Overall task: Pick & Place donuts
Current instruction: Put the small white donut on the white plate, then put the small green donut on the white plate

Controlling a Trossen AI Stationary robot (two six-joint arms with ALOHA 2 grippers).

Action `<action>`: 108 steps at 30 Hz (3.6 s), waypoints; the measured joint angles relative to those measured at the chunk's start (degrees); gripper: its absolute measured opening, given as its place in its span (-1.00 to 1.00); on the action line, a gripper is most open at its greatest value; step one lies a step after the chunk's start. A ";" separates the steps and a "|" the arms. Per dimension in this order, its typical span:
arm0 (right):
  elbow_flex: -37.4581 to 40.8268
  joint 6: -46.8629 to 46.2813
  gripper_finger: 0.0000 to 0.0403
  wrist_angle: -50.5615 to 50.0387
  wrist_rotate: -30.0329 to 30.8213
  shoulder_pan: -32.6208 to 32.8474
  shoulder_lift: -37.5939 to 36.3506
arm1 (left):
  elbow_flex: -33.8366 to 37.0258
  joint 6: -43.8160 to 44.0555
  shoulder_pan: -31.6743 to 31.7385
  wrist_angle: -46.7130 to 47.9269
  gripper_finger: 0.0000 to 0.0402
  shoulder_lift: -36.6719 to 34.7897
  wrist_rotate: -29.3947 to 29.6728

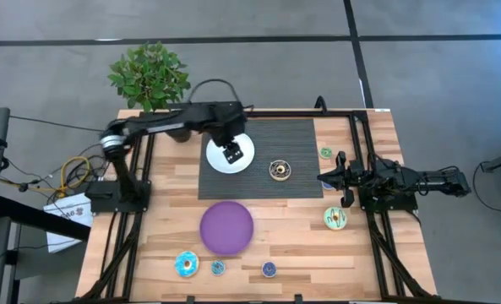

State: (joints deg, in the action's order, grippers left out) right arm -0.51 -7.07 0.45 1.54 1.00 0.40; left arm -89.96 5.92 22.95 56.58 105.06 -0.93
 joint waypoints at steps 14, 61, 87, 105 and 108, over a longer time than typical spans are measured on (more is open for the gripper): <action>0.01 0.02 -1.00 0.00 0.00 0.02 0.00 | -2.42 -1.44 4.98 3.89 0.04 14.75 -0.29; 0.00 0.01 -1.00 0.00 0.00 0.00 0.00 | -2.44 0.57 5.65 -0.75 0.14 15.07 0.28; 0.00 0.02 -1.00 0.00 0.00 0.02 0.00 | -2.41 -0.75 5.65 -0.75 0.42 15.03 1.79; 0.00 0.02 -1.00 0.00 -0.02 0.02 0.00 | -2.41 3.54 4.93 -0.77 0.42 7.12 1.32; 0.00 0.02 -1.00 0.00 0.00 0.01 0.00 | -2.41 7.05 3.92 -1.07 0.42 3.91 1.24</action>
State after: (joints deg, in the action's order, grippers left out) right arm -0.51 -7.05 0.45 1.54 1.01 0.40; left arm -92.38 12.97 26.87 55.51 108.97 0.32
